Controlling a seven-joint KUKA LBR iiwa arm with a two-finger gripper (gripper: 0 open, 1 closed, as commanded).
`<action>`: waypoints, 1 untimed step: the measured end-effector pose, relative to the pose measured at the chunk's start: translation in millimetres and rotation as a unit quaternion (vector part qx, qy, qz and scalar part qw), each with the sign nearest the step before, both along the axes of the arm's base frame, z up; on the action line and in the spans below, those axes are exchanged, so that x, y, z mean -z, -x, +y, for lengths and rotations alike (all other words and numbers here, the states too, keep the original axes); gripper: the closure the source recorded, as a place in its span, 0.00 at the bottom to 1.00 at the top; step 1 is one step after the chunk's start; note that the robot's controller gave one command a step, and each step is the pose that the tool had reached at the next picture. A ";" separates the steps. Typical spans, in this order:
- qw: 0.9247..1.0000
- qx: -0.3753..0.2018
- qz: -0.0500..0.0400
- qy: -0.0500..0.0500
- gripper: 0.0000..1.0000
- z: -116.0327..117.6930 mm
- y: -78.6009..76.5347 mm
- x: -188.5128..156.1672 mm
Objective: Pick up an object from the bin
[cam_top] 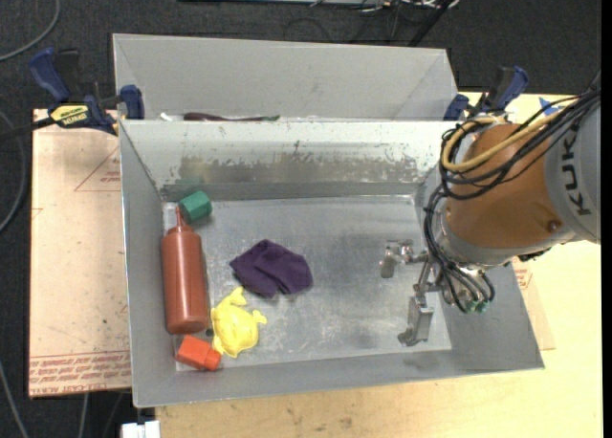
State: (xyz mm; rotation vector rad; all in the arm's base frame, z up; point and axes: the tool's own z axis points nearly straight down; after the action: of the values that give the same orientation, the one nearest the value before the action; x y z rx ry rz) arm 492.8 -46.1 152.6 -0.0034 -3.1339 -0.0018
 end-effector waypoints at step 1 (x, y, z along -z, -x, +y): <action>1.000 -0.001 -0.004 0.000 0.00 0.1 -1.8 -3.8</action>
Offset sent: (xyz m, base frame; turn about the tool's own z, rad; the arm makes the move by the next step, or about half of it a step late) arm 0.0596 0.0575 -0.0307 -0.0538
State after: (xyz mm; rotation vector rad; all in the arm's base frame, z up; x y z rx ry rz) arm 494.5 -46.0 156.4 -0.0016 -3.1413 -0.0010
